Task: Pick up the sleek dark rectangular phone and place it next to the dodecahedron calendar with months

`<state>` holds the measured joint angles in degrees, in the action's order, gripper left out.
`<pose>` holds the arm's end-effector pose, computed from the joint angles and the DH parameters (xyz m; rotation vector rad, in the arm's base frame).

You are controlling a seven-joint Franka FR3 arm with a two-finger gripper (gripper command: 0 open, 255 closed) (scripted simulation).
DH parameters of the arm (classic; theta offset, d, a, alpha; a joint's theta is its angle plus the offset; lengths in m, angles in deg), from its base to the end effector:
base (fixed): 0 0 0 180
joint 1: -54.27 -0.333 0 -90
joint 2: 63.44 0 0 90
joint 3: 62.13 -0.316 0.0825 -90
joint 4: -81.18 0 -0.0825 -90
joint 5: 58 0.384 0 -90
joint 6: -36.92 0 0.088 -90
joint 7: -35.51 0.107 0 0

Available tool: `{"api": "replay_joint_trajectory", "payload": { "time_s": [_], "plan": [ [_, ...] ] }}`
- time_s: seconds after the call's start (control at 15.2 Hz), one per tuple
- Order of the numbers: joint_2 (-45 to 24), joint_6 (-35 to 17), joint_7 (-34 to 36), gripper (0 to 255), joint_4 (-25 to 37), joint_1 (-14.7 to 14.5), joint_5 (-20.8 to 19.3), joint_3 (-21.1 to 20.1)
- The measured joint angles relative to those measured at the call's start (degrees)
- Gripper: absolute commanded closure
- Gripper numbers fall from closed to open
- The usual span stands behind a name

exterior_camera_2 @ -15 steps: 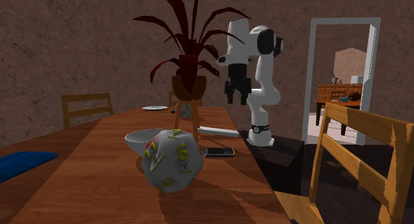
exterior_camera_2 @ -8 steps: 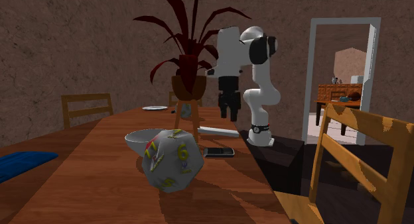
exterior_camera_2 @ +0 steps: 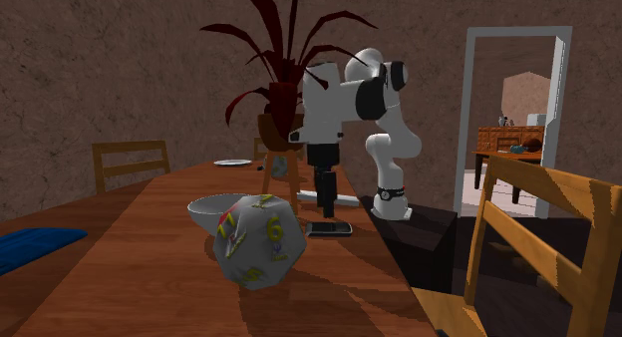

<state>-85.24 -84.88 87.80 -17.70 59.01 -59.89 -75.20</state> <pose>0.6512 0.0801 0.3712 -2.8549 1.1523 0.0038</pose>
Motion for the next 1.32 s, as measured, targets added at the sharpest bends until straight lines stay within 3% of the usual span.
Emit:
{"api": "replay_joint_trajectory", "payload": {
  "time_s": [0.86, 0.92, 1.32],
  "plan": [
    [-3.4, -4.4, 1.0, 0, -1.0, -0.6, -0.7, 0.4],
    [-3.4, -4.4, 1.0, 255, -1.0, -0.6, -0.7, 0.4],
    [-3.4, -4.5, 1.1, 255, -1.0, -0.6, -0.8, 0.4]
  ]
}}
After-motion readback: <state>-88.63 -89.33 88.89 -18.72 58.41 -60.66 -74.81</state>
